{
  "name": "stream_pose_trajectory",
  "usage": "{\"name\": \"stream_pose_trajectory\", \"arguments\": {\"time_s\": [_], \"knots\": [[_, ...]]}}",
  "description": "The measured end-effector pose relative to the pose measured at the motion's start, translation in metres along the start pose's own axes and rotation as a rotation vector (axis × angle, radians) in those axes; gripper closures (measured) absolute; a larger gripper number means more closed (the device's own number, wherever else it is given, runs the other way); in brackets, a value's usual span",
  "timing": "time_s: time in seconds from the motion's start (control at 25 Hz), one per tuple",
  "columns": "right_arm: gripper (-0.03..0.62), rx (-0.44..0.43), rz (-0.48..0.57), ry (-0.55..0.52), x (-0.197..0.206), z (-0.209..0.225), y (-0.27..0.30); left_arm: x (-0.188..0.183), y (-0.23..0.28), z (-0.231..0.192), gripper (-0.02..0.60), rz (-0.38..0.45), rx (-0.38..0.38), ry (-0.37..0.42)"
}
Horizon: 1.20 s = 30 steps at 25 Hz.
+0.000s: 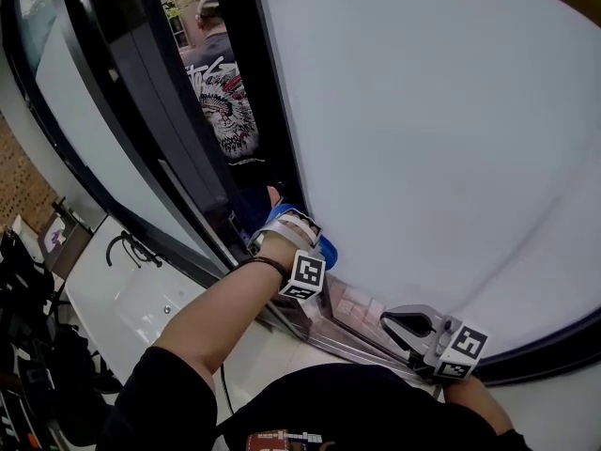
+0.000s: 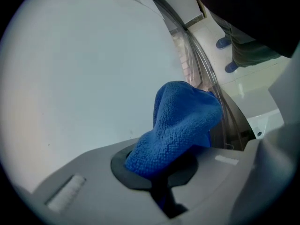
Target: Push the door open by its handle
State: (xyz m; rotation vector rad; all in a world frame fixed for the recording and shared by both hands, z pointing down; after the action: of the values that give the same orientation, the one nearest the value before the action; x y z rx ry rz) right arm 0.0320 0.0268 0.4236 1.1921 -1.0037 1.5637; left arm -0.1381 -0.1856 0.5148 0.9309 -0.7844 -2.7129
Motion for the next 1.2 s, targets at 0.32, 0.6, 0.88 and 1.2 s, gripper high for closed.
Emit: {"name": "stream_pose_trajectory", "arguments": {"time_s": [0.32,0.6,0.88,1.2], "knots": [[0.594,0.077,0.010,-0.028,-0.014,0.046,0.022,-0.002,0.049,-0.045,0.574,0.041,-0.033,0.029],[0.594,0.164,0.032,-0.061,-0.039,0.080,0.025,-0.012,0.087,-0.099,0.574,0.067,-0.011,0.070],[0.594,0.171,0.041,-0.058,-0.039,0.123,-0.016,-0.047,0.147,-0.145,0.573,0.073,-0.001,0.102],[0.594,0.131,-0.028,-0.126,-0.056,0.117,-0.011,-0.049,0.176,-0.169,0.574,0.134,-0.047,0.151]]}}
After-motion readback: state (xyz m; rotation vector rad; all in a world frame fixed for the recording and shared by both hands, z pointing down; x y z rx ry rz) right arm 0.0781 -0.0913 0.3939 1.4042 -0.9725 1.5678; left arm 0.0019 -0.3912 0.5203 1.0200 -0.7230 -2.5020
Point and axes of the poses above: the fingertips, and each gripper's own axes: y forward along the fingers, z to its right, x out of its underside, the point moved 2 cm from there along -y, backward along the fingers, and after that the axes turned 1 degree about -x, right-handed, at the moved point
